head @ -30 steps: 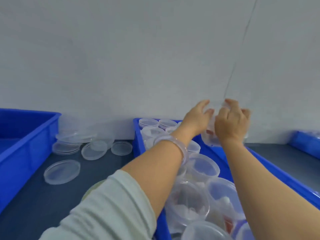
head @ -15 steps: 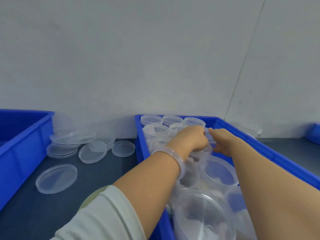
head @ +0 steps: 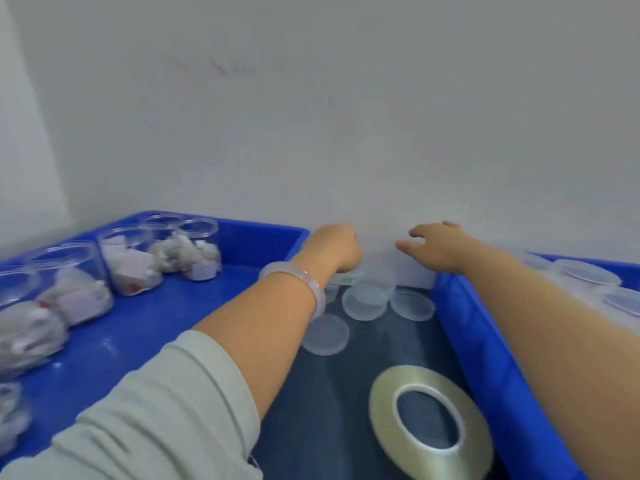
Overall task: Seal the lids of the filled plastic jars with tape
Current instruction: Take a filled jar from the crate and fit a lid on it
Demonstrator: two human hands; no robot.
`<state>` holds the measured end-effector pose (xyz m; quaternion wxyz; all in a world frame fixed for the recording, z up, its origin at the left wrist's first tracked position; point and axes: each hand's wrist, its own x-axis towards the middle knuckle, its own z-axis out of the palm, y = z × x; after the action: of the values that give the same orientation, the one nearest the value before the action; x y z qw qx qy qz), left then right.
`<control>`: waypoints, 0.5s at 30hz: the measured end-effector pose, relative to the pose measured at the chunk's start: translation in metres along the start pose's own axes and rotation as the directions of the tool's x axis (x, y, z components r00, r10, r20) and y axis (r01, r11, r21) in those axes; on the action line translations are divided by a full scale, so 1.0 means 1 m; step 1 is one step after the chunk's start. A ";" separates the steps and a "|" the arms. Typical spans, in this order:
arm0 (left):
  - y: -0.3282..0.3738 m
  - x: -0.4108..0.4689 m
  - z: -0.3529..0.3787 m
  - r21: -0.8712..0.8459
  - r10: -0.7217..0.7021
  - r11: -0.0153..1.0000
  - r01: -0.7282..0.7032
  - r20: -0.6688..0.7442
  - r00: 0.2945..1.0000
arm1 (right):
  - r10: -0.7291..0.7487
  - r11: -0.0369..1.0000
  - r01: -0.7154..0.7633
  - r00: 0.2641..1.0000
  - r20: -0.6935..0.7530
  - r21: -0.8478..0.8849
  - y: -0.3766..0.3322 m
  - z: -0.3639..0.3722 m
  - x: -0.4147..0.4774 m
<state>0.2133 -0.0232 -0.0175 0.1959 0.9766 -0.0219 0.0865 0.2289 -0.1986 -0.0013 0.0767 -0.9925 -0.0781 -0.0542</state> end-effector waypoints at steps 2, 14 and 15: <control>-0.042 -0.009 -0.018 0.027 -0.075 0.997 0.076 -0.029 0.997 | -0.109 0.994 0.109 0.994 0.020 0.009 -0.049 0.007 0.002; -0.199 -0.014 -0.038 0.345 -0.424 0.854 0.389 0.028 0.905 | -0.373 0.917 0.336 0.913 0.163 0.214 -0.192 0.081 -0.012; -0.206 -0.008 -0.037 0.306 -0.419 0.867 0.393 0.021 0.908 | -0.398 0.914 0.372 0.900 0.177 0.164 -0.197 0.090 -0.012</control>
<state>0.2152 0.1808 -0.0631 0.0610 0.9801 0.1887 0.0031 0.1935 0.0067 -0.0625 0.1184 -0.9507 -0.2838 0.0399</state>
